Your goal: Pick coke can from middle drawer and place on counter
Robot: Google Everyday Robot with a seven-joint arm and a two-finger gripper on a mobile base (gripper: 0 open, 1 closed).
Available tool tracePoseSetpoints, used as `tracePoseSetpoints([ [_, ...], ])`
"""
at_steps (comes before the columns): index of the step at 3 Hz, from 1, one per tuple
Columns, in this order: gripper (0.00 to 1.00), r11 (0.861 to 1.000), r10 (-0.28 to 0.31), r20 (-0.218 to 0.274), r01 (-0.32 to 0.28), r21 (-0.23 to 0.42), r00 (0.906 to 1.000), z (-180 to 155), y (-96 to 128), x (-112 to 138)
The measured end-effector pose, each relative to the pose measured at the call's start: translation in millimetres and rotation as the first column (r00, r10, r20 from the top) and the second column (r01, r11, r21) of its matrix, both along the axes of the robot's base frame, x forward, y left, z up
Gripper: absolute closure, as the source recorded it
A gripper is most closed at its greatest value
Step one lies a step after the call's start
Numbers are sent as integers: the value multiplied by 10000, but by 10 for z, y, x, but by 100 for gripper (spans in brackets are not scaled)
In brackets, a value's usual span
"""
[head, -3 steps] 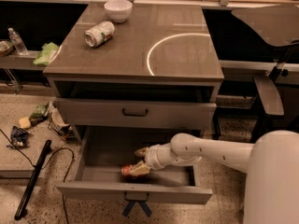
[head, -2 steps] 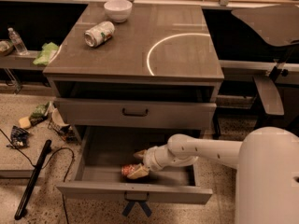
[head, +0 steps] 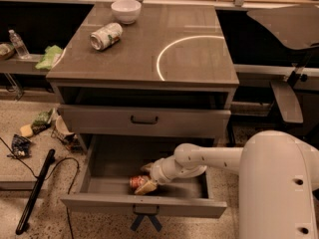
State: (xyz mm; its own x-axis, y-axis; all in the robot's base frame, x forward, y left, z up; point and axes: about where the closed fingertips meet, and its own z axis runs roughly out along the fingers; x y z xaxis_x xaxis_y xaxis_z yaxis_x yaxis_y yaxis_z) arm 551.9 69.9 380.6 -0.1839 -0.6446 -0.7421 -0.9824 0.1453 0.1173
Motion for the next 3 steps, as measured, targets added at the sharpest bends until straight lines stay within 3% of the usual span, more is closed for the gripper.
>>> tracePoseSetpoints([
  [1,48,9996,193,121,-191,-222,9997,-45,15,-2],
  [2,70,9998,82,237,-77,-201,9997,-58,-4,4],
  [3,94,9979,-624,459,616,188,9970,85,-106,39],
])
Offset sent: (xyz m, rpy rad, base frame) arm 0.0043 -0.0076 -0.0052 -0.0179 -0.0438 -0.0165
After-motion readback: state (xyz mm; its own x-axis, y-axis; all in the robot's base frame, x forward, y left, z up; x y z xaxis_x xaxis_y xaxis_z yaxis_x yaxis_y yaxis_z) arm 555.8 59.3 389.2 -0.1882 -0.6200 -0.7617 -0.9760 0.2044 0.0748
